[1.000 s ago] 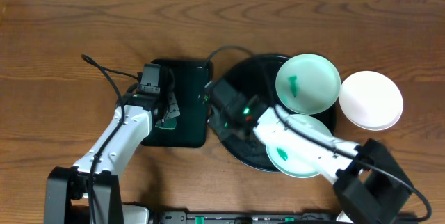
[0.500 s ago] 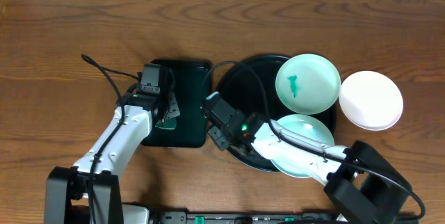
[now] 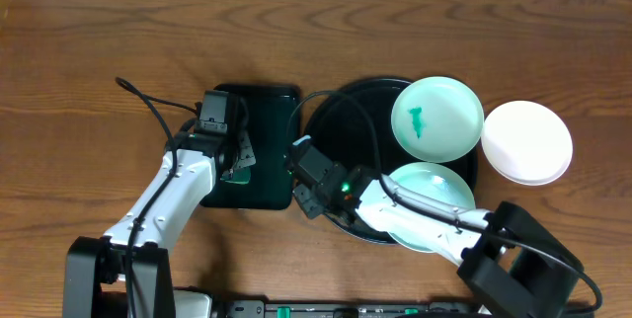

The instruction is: Clean dirty plates on tray and stack at the side

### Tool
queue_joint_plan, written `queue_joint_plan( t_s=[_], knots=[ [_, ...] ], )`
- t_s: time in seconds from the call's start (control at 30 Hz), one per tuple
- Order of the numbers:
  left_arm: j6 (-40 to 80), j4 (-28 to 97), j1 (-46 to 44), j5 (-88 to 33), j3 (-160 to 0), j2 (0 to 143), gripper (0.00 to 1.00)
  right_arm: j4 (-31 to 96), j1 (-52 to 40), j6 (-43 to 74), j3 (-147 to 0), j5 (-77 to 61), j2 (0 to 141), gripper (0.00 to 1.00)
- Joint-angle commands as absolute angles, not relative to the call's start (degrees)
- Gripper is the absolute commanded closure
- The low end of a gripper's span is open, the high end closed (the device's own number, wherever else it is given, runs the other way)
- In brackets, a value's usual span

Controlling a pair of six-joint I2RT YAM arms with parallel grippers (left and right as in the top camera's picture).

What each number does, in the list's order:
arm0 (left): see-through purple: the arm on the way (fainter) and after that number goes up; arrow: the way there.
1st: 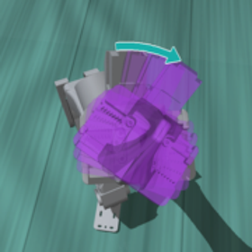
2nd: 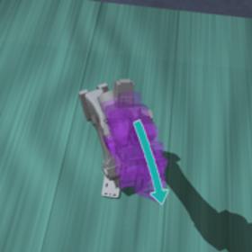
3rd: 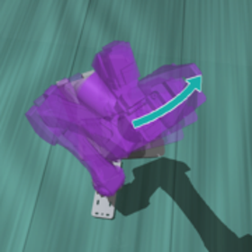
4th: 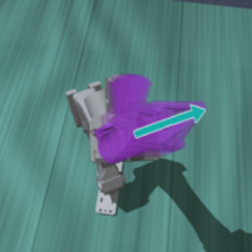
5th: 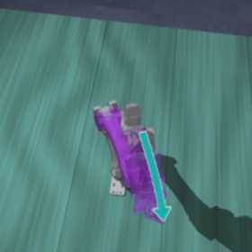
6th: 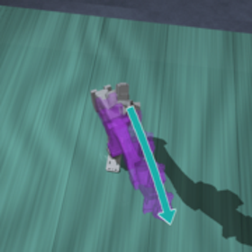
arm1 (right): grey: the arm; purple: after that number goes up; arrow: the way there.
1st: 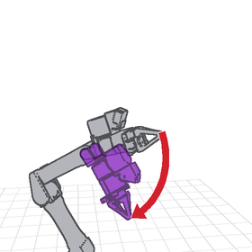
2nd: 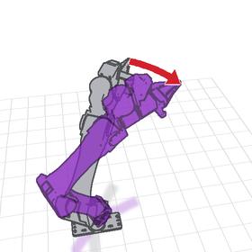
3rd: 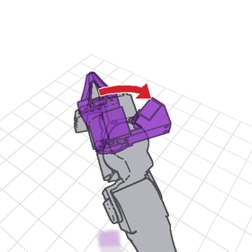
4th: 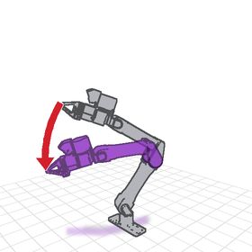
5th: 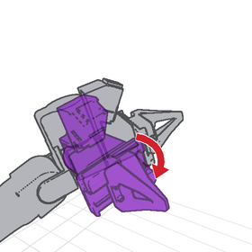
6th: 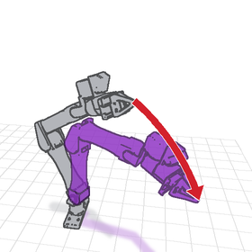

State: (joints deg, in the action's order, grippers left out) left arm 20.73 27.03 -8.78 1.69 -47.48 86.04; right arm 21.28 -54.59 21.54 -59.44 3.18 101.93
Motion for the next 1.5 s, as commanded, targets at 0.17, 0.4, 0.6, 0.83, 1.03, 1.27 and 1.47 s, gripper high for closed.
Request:
queue_joint_plan(
  t_s=[0.17, 0.4, 0.6, 0.83, 1.03, 1.27, 1.47],
  knots=[
    [20.62, 27.11, -8.75, 1.96, -47.11, 85.60, 0.92, 20.43, -56.23, 23.77, -58.39, 4.32, 101.62, 0.79],
    [20.62, 27.11, -8.75, 1.96, -47.11, 85.60, 0.93, 19.94, -57.34, 25.45, -58.39, 5.06, 104.20, 0.79],
    [20.62, 27.09, -8.75, 1.96, -47.11, 85.60, 0.92, 19.81, -58.30, 26.13, -58.39, 5.15, 105.21, 0.87],
    [20.62, 27.09, -8.75, 1.96, -47.11, 85.60, 0.92, 19.22, -58.30, 27.33, -58.39, 5.10, 105.21, 0.96],
    [20.62, 27.11, -8.75, 1.96, -47.11, 85.60, 0.92, 18.41, -58.57, 27.83, -58.39, 4.45, 105.21, 0.86],
    [20.62, 27.11, -8.75, 1.96, -47.11, 85.60, 0.92, 19.25, -58.61, 27.86, -58.39, 4.45, 105.25, 0.83],
    [20.62, 27.11, -8.75, 1.96, -47.11, 85.60, 0.92, 19.68, -58.61, 27.83, -58.37, 4.45, 105.34, 0.88]
  ],
)
